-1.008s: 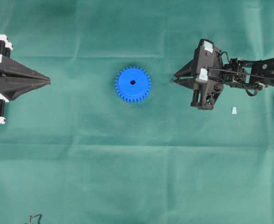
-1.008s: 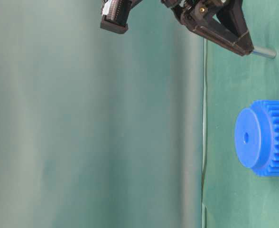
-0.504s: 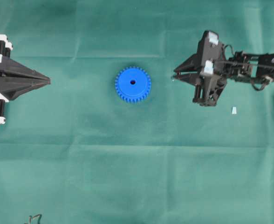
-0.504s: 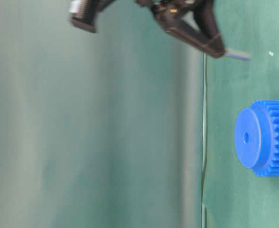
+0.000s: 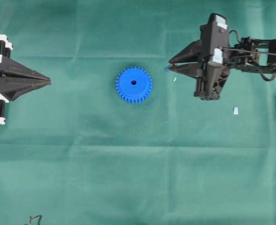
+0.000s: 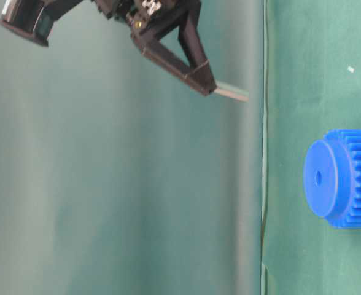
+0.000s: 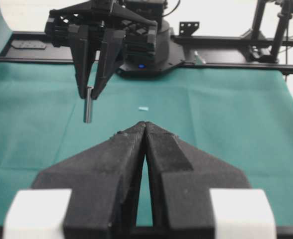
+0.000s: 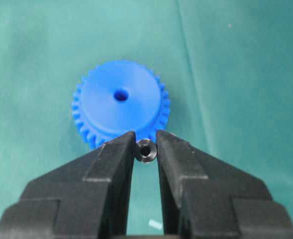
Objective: Insert the shaft into the center hole of the gear.
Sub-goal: 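Lift the shaft and carry it left over the blue gear's center hole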
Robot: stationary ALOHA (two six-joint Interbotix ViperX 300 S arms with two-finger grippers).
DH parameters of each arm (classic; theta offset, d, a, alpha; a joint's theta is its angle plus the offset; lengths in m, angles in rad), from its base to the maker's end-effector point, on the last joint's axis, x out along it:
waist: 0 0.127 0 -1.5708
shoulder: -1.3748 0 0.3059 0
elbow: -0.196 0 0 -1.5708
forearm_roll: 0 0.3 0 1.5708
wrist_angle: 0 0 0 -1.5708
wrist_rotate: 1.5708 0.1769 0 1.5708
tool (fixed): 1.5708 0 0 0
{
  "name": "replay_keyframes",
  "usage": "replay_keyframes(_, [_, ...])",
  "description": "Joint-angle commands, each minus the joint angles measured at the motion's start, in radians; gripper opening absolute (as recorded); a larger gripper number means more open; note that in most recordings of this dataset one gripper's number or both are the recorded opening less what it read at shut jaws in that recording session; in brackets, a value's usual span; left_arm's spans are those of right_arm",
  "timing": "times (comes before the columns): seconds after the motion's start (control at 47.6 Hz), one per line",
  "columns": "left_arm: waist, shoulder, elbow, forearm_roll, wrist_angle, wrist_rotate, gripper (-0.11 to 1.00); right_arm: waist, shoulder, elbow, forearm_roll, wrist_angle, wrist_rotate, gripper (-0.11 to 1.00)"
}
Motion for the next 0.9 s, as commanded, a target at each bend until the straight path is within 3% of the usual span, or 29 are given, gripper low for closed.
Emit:
replay_keyframes(0.0, [-0.002,0.008,-0.026,0.003,-0.005,0.000,0.00,0.012,0.026,-0.060,0.000,-0.018,0.002,0.18])
replay_keyframes(0.336, [-0.003,0.008,-0.026,0.003,-0.005,0.000,0.00,0.029,0.199,-0.270,-0.014,0.060,-0.018,0.18])
replay_keyframes(0.882, [-0.003,0.008,-0.025,0.003,-0.005,0.000,0.00,0.029,0.371,-0.307,0.003,0.014,0.002,0.18])
